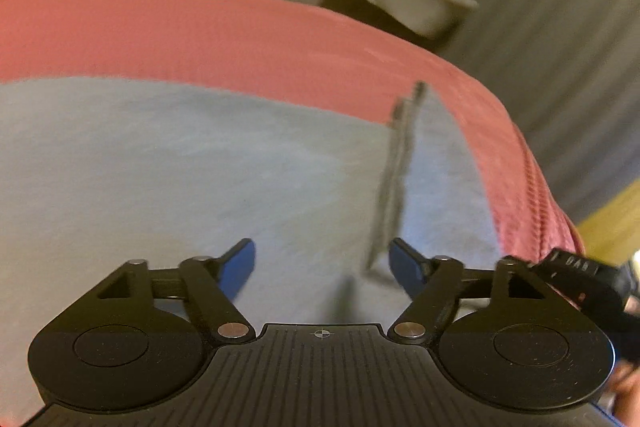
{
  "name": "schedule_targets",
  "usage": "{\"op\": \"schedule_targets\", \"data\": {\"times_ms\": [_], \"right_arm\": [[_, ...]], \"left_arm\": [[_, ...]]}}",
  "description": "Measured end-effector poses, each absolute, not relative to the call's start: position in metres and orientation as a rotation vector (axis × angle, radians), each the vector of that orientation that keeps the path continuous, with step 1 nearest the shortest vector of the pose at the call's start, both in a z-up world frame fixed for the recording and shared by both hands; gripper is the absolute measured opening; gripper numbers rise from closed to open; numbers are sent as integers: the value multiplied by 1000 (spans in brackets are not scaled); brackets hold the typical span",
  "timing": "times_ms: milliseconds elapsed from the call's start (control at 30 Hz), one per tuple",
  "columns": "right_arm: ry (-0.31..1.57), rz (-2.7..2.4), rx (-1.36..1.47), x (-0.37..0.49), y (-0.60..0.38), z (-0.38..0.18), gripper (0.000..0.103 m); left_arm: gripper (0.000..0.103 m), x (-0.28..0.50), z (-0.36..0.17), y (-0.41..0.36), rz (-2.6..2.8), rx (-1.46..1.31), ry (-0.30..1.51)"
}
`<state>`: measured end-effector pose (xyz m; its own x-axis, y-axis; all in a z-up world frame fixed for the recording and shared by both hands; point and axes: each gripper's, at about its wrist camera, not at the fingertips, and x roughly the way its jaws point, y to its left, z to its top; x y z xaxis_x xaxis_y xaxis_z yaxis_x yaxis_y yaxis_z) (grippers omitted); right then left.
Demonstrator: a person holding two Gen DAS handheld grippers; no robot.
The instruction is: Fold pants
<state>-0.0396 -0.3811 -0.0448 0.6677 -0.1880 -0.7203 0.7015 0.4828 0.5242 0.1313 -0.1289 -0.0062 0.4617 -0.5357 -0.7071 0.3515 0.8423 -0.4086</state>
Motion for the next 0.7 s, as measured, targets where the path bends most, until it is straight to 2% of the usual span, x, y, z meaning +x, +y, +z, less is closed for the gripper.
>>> {"op": "schedule_targets", "data": {"times_ms": [33,167,233,300,367,400,433,467,567,633,700], "right_arm": [[637,-588,920,-40,-382,-49,43],[606,-553,940,-40,-380,-55,44],[595,-543,942,-40,-380,-56,47],[589,-528,932,-39,-378,-57,49],[576,-508,938,-39,-375,-59,50],[564,-491,948,-39,-374,-59,52],[555,-474,954,-39,-374,-59,54],[553,-454,960,-39,-373,-58,54],[532,-386,972,-45,-371,-50,55],[517,-319,974,-55,-367,-41,65],[519,-238,976,-64,-360,-32,67]], "left_arm": [[69,141,-8,-142,-575,-205,964],[70,171,-28,-183,-605,-178,1076],[80,180,-37,-195,-596,-170,1096],[79,183,-36,-203,-614,-188,1088],[56,181,-35,-211,-632,-181,1091],[34,179,-36,-214,-637,-174,1094],[24,179,-37,-215,-641,-184,1100],[18,179,-37,-213,-639,-194,1100],[14,172,-22,-197,-652,-268,1055],[14,162,-5,-181,-643,-287,982],[14,148,13,-158,-620,-288,901]]}}
